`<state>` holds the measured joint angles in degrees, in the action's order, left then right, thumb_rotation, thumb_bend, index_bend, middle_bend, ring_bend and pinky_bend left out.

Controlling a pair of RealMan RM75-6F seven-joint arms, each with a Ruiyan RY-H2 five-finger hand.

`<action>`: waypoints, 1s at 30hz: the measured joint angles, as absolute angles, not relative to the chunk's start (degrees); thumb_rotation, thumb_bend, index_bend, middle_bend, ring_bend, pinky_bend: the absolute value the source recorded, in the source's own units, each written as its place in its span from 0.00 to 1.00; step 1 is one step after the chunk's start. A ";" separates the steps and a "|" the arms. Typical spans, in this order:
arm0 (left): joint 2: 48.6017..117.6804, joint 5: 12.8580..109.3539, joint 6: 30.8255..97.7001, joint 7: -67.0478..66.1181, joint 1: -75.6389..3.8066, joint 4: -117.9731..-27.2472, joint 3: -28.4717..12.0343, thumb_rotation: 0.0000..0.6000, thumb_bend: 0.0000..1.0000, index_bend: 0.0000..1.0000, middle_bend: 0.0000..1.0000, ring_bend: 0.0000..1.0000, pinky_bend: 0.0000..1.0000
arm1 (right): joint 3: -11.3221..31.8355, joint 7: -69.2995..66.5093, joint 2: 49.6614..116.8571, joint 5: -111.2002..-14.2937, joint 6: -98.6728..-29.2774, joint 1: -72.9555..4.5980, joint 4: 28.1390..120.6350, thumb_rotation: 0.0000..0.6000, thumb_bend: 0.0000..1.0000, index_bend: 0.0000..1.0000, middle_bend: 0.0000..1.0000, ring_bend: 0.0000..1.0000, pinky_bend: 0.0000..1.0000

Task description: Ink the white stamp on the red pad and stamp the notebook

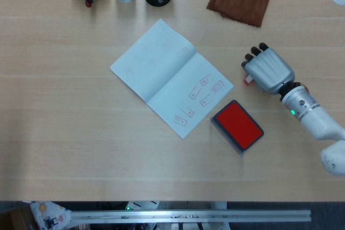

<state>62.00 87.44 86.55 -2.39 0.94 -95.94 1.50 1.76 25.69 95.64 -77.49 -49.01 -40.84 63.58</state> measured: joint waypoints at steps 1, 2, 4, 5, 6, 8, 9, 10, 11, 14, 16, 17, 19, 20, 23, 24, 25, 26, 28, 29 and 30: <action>62.00 87.45 86.57 -2.41 0.94 -95.96 1.50 1.00 0.28 0.19 0.15 0.22 0.13 | 1.78 25.69 95.59 -77.52 -49.07 -40.82 63.66 1.00 0.26 0.48 0.41 0.26 0.25; 62.01 87.46 86.58 -2.42 0.94 -95.97 1.50 1.00 0.28 0.19 0.15 0.22 0.13 | 1.79 25.69 95.55 -77.60 -49.16 -40.81 63.70 1.00 0.26 0.48 0.41 0.26 0.25; 61.99 87.46 86.57 -2.45 0.93 -95.98 1.51 1.00 0.28 0.19 0.15 0.22 0.13 | 1.81 25.58 95.42 -77.72 -49.32 -40.75 63.85 1.00 0.26 0.48 0.41 0.26 0.25; 61.98 87.46 86.57 -2.45 0.93 -96.01 1.51 1.00 0.28 0.19 0.15 0.22 0.13 | 1.84 25.50 95.35 -77.78 -49.39 -40.74 63.94 1.00 0.26 0.48 0.41 0.26 0.25; 61.95 87.46 86.60 -2.44 0.92 -96.04 1.49 1.00 0.28 0.19 0.15 0.22 0.13 | 1.88 25.40 95.23 -77.83 -49.48 -40.71 64.09 1.00 0.26 0.48 0.41 0.26 0.25; 61.90 87.45 86.66 -2.43 0.93 -96.10 1.46 1.00 0.28 0.19 0.15 0.22 0.13 | 1.97 25.32 94.97 -77.88 -49.63 -40.69 64.44 1.00 0.26 0.47 0.41 0.26 0.25; 61.84 87.45 86.70 -2.42 0.93 -96.16 1.44 1.00 0.28 0.19 0.15 0.22 0.13 | 2.04 25.31 94.69 -77.90 -49.73 -40.67 64.81 1.00 0.26 0.46 0.41 0.26 0.25; 61.79 87.45 86.72 -2.42 0.93 -96.19 1.43 1.00 0.28 0.19 0.15 0.22 0.13 | 2.08 25.31 94.42 -77.92 -49.83 -40.65 65.17 1.00 0.26 0.45 0.41 0.26 0.25; 61.72 87.44 86.75 -2.41 0.93 -96.24 1.41 1.00 0.28 0.19 0.15 0.22 0.13 | 2.12 25.34 94.07 -77.97 -49.96 -40.62 65.63 1.00 0.26 0.45 0.41 0.26 0.25; 61.56 87.25 86.72 -2.43 0.86 -96.43 1.27 1.00 0.28 0.19 0.15 0.22 0.13 | 2.28 25.78 92.26 -78.15 -50.79 -40.42 68.00 1.00 0.26 0.42 0.41 0.26 0.25; 61.49 86.93 86.38 -2.57 0.73 -96.63 1.19 1.00 0.28 0.18 0.15 0.22 0.13 | 2.50 26.70 90.47 -78.09 -51.71 -40.12 70.20 1.00 0.26 0.39 0.39 0.26 0.25; 61.46 86.81 86.19 -2.67 0.64 -96.71 1.15 1.00 0.28 0.18 0.15 0.22 0.13 | 2.64 27.02 89.67 -77.93 -52.07 -39.94 71.25 1.00 0.26 0.38 0.39 0.26 0.25; 61.46 86.58 85.79 -3.00 0.40 -96.87 1.05 1.00 0.28 0.17 0.14 0.22 0.13 | 3.06 27.48 87.62 -77.44 -53.05 -39.45 73.93 1.00 0.26 0.37 0.39 0.26 0.25; 61.47 86.50 85.63 -3.14 0.27 -96.95 0.99 1.00 0.28 0.17 0.14 0.22 0.13 | 3.25 27.61 86.65 -77.25 -53.53 -39.19 75.17 1.00 0.26 0.37 0.39 0.26 0.25; 61.61 86.33 85.33 -3.44 -0.17 -97.10 0.61 1.00 0.28 0.17 0.14 0.22 0.13 | 3.83 27.73 82.98 -76.76 -55.69 -38.06 79.66 1.00 0.26 0.37 0.39 0.26 0.25; 61.80 86.29 85.33 -3.51 -0.32 -97.08 0.40 1.00 0.28 0.17 0.14 0.22 0.13 | 4.03 27.80 81.33 -76.65 -56.93 -37.42 81.50 1.00 0.27 0.37 0.39 0.26 0.25; 61.98 86.25 85.34 -3.58 -0.45 -97.03 0.23 1.00 0.28 0.17 0.14 0.22 0.13 | 4.14 27.87 80.08 -76.60 -58.02 -36.86 82.86 1.00 0.27 0.37 0.39 0.26 0.25; 62.16 86.22 85.34 -3.64 -0.58 -96.95 0.07 1.00 0.28 0.17 0.14 0.22 0.13 | 4.24 27.94 78.89 -76.56 -59.21 -36.22 84.15 1.00 0.27 0.38 0.40 0.27 0.25; 62.61 86.23 85.36 -3.71 -0.89 -96.71 -0.26 1.00 0.28 0.17 0.14 0.22 0.13 | 4.38 28.08 76.36 -76.49 -62.32 -34.44 86.76 1.00 0.29 0.43 0.42 0.28 0.25; 62.76 86.31 85.37 -3.67 -1.01 -96.61 -0.35 1.00 0.28 0.17 0.14 0.22 0.13 | 4.39 28.20 75.34 -76.44 -63.76 -33.54 87.67 1.00 0.29 0.45 0.42 0.28 0.25; 62.94 86.53 85.42 -3.56 -1.15 -96.47 -0.43 1.00 0.28 0.17 0.14 0.22 0.13 | 4.37 28.43 74.00 -76.33 -65.74 -32.22 88.70 1.00 0.30 0.47 0.43 0.30 0.26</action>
